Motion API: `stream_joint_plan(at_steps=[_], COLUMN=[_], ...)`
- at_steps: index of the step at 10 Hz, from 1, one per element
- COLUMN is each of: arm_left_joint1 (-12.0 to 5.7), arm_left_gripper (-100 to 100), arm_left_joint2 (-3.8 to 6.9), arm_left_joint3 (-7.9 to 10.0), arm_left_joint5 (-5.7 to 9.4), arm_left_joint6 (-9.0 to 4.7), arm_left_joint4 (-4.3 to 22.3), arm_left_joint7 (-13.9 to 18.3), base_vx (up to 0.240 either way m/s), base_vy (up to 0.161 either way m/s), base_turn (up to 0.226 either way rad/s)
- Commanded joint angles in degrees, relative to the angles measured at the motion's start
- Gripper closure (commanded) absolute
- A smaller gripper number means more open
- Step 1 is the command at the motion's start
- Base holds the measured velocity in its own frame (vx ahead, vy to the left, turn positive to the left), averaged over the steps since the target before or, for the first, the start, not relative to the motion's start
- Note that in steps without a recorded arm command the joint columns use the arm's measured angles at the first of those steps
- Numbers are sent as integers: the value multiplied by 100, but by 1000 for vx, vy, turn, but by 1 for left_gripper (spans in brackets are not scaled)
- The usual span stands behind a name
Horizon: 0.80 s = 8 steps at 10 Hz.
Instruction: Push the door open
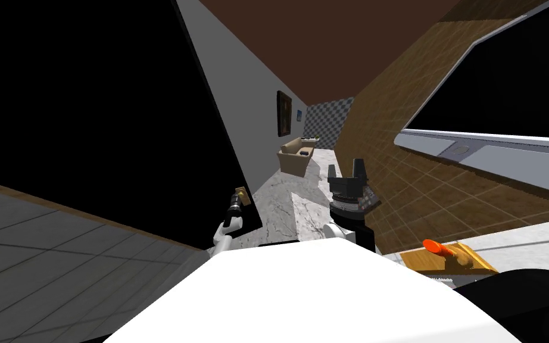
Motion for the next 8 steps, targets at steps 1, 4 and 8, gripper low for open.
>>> stream_joint_plan(at_steps=[1, 4, 8], arm_left_joint1=[-48, -71, -96], arm_left_gripper=[100, 100, 100], arm_left_joint2=[44, 18, -34], arm_left_joint3=[169, 369, 598], arm_left_joint5=[27, 56, 90], arm_left_joint6=[-42, -51, -61], arm_left_joint4=[28, 68, 115], arm_left_joint7=[-14, -52, -95], base_vx=[190, 185, 179], base_vy=[-98, -111, -85], base_turn=[91, 94, 71])
